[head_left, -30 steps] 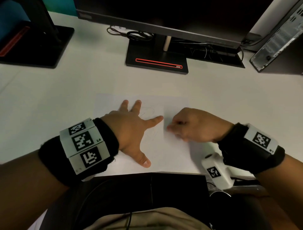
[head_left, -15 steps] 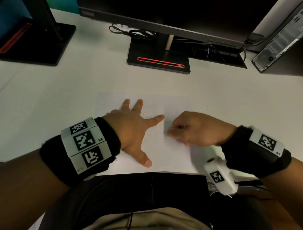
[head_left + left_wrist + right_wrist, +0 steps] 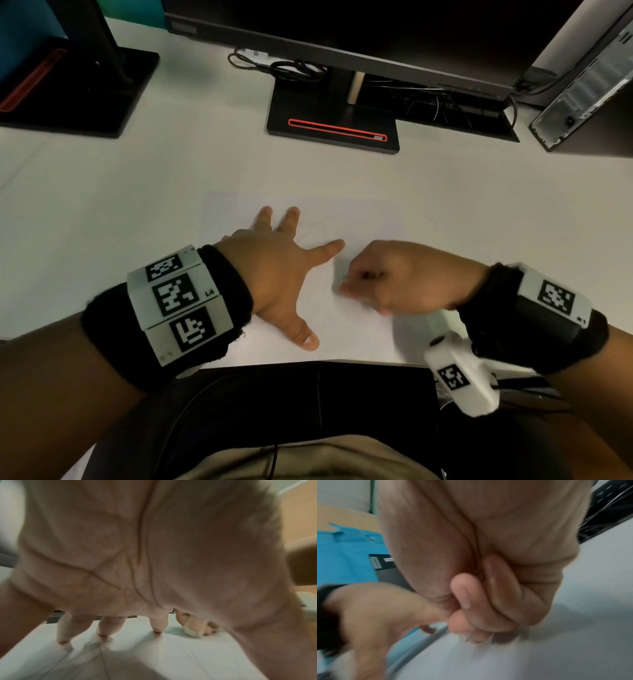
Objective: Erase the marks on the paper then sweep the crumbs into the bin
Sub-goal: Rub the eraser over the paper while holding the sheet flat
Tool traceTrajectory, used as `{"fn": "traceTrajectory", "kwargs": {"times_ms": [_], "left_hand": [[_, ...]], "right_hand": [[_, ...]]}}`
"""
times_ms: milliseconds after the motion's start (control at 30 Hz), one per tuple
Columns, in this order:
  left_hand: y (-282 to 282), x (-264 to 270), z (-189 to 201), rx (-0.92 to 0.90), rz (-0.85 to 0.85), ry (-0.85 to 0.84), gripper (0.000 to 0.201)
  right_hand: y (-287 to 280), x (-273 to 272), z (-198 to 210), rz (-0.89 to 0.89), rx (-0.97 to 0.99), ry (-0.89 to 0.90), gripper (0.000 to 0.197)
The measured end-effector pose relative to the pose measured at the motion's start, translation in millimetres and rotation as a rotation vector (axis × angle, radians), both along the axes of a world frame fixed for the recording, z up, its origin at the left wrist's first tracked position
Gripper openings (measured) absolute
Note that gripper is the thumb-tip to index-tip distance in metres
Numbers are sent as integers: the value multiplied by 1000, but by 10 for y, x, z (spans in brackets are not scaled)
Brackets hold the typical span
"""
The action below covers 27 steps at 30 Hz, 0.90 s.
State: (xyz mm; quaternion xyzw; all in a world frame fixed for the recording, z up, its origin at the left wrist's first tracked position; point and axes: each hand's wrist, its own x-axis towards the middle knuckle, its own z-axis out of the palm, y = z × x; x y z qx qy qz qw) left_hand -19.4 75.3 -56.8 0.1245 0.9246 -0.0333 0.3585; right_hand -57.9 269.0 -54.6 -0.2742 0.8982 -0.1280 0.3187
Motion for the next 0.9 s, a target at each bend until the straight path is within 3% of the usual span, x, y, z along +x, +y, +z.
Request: {"fn": "traceTrajectory", "kwargs": {"times_ms": [100,233,367,500,633,700,767,900], "left_hand": [[-12,5,-5,5,-2,6,135],[-8,4,-3,9,0,6,134],[-16,12,-15,5,-4,9,134],[-16,12,-11,-1,-10,15,134],[-21,16,-14,-3,-9,18,134],[-25,18,-7,-1,-5,12,134],[-26,17,-5,-4,-6,13,137],[-20,12,-9,-18,-4,25,147]], "right_hand": [[43,-138,18,-65,-3,64,45],[-17,10,-10,38,19,-2,44],[33,-150,6,-61,-9,81,45],[-62,25,-9,59,-3,13,46],[5,-166,3,-52,-21,71,48],[-45,-90,3,-3,-8,67,46],[-80,-31,-12,52,8,25,45],[-18,-252,25,-40,-3,85,46]]}}
